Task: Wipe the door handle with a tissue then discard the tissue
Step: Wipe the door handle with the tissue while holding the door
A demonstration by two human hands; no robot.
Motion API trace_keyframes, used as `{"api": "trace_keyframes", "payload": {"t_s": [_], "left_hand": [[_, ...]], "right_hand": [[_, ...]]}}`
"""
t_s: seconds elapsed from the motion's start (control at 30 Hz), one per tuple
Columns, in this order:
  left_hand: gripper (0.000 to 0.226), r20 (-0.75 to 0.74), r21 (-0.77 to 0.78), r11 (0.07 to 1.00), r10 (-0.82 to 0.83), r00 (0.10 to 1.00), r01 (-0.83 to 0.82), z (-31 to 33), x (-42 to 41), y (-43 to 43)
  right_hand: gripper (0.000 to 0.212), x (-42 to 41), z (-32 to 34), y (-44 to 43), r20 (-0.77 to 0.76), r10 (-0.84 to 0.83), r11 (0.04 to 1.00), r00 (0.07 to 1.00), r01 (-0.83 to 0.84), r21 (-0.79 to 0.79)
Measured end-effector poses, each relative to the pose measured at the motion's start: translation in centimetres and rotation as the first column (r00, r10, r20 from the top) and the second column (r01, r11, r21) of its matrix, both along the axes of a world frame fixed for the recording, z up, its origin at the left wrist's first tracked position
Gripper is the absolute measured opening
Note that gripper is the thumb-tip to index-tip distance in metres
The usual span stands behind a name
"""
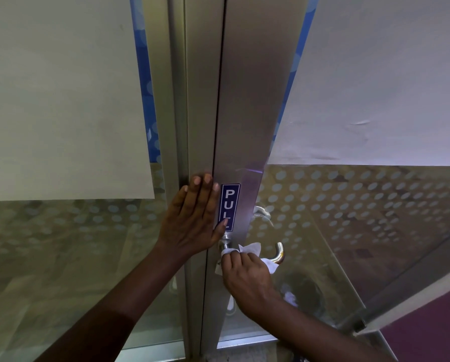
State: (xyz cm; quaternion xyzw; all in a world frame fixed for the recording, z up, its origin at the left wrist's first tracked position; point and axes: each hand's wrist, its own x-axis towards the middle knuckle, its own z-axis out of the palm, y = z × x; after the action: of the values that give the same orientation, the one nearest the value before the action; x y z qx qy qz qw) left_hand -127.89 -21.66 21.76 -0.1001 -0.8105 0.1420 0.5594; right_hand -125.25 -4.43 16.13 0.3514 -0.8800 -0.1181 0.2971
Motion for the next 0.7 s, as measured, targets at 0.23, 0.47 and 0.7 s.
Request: {"api": "trace_keyframes", "payload": {"t_s": [0.23, 0.47, 0.7], "left_hand": [[0.086, -0.021, -0.014, 1.000, 0.025, 0.999, -0.025, -0.1, 0.0, -0.1], [0.085, -0.011, -0.012, 0.999, 0.030, 0.999, -0.030, -0.1, 0.0, -0.1], [0.087, -0.012, -0.019, 0.999, 0.029, 1.000, -0.029, 0.0, 0.0, -0.1]], "right_hand": [[0.048, -0.3, 0.1, 1.2, 0.017, 0.108, 0.994, 0.994, -0.108, -0.004], [0.043, -0.8, 0.0, 1.8, 0.018, 0.192, 0.981, 0.981, -0.192, -0.009], [0.016, -1.3, 0.1, 3.0, 0.003, 0.281, 0.958, 0.960, -0.281, -0.057]]}}
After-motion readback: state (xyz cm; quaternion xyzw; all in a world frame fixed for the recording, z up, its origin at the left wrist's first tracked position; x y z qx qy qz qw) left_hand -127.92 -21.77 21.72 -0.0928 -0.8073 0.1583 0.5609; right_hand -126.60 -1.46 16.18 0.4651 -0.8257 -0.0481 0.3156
